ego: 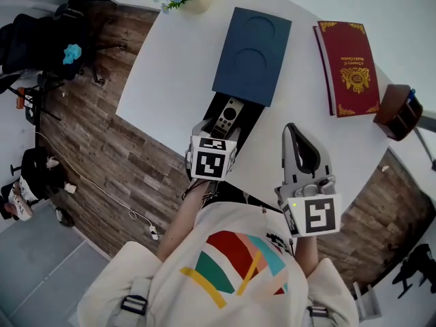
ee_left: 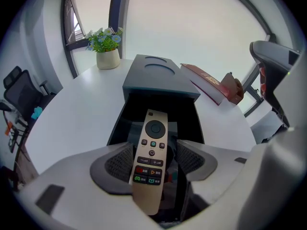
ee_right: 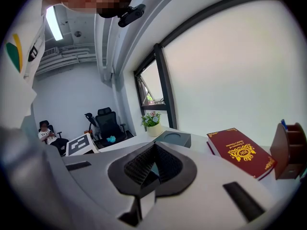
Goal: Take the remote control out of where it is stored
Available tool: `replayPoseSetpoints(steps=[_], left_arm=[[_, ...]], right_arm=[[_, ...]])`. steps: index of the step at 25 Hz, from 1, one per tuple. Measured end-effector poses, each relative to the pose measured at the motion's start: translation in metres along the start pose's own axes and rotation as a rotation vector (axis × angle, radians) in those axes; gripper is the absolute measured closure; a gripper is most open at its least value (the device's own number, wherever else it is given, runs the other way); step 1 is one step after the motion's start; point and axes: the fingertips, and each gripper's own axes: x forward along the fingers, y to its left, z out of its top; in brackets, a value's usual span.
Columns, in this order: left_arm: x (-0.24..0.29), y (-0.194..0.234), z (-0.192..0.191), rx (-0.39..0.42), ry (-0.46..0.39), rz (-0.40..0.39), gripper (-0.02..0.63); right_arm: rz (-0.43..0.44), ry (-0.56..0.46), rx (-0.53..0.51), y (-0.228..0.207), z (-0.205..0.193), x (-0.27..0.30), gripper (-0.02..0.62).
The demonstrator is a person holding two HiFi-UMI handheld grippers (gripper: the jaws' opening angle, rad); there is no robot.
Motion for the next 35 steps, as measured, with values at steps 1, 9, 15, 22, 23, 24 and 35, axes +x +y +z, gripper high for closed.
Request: replayPoseSetpoints(steps=[1,9,15,22,23,24,35], left_arm=[[0.002,0.0,0.0,0.004,0.009,0.005,0.318],[0.016,-0.002,-0.01,0.094,0.093,0.036,0.319],[0.014,0.001,-0.01,0.13,0.125,0.038,0.387],[-0.003,-0.005,-0.011,0.083,0.074,-0.043,0.39],[-0.012,-0.004,-0.008,0.067,0.052,-0.053,0.39],[-0.021,-0.003,-0.003,0.049,0.027,-0.062,0.39],[-0.155,0.012,0.107,0.092,-0.559,-0.015,0.39]], right_arm=[[0.003,0.003,0.003,-0.002,-0.001,0.001,0.603],[0.016,0.021,0.015,-0.007,-0.009,0.008,0.603],[0.02,0.025,0.011,-0.003,-0.009,0.008,0.603],[0.022,0.019,-0.012,0.01,-0.002,0.005,0.603],[0.023,0.017,-0.017,0.012,0.0,0.005,0.603],[0.023,0.013,-0.022,0.015,0.002,0.005,0.603],[0.025,-0.112,-0.173,0.052,0.063,0.004,0.603]])
